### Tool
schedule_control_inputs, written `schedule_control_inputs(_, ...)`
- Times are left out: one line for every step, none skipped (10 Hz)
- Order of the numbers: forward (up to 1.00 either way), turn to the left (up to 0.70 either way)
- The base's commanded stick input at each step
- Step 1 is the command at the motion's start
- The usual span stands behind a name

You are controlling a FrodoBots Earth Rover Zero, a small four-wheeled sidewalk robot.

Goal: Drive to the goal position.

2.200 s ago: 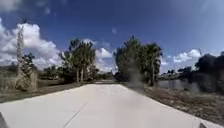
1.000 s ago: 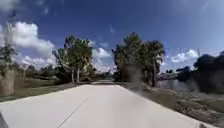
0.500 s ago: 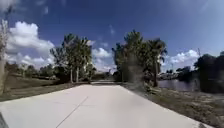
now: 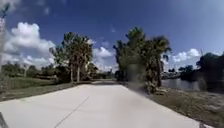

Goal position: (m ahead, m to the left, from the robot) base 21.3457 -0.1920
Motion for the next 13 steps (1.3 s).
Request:
schedule_control_inputs(0.7,0.0)
schedule_control_inputs(0.7,0.0)
schedule_control_inputs(0.7,0.0)
schedule_control_inputs(0.7,0.0)
schedule_control_inputs(0.7,0.14)
schedule_control_inputs(0.7,0.02)
schedule_control_inputs(0.7,0.0)
schedule_control_inputs(0.7,0.0)
schedule_control_inputs(0.7,0.0)
schedule_control_inputs(0.7,0.0)
schedule_control_inputs(0.7,0.0)
schedule_control_inputs(0.7,0.0)
schedule_control_inputs(0.7,0.0)
